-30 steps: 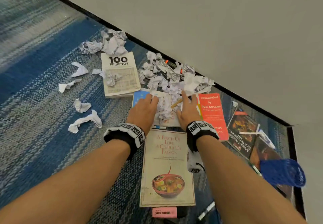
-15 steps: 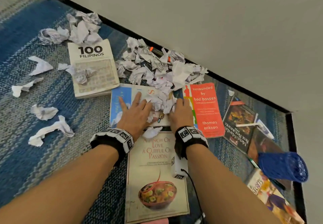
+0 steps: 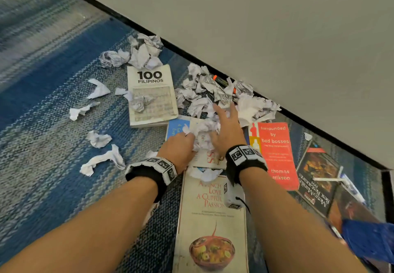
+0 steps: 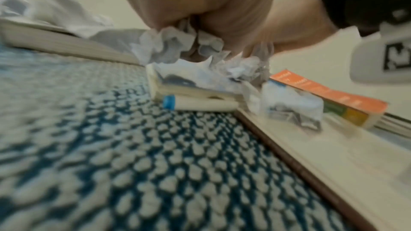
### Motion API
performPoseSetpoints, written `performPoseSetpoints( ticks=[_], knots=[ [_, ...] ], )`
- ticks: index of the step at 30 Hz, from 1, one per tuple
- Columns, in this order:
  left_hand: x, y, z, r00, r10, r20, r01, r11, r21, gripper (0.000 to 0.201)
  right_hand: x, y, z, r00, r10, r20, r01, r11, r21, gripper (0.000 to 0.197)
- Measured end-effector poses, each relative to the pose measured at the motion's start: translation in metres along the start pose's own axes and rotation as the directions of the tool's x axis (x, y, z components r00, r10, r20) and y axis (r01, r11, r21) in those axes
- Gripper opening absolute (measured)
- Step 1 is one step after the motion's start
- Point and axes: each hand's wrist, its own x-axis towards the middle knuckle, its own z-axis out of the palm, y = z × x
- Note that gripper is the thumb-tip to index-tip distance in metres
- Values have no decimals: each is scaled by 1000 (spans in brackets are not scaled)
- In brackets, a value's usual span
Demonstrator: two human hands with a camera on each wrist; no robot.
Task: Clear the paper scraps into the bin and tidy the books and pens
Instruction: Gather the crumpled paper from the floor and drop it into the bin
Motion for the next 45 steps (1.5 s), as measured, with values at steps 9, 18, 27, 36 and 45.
performPoseSetpoints(
  ticks=[9,18,27,36,45],
  knots=[
    [-32,-5,-11,996,-37,82,40,999,-28,39,-50,-9,50,999,31,44,-14,940,-341,44],
    [-45,28,-17,938,22,346,-31,999,21,33,-98,3,-10,963,164,214,-147,984,-96,47],
    [-69,151,-69,887,312,341,-353,933,64,25,-184,31,-152,909,409,84,-408,912,-36,27],
    [-121,330,-124,646,730,225,-745,667,-25,31,-364,41,-256,779,607,-158,-603,794,73,16],
    [-264,451,-119,257,829,496,-909,381,-166,37,-596,39,-274,588,690,-422,-665,710,233,12]
  ],
)
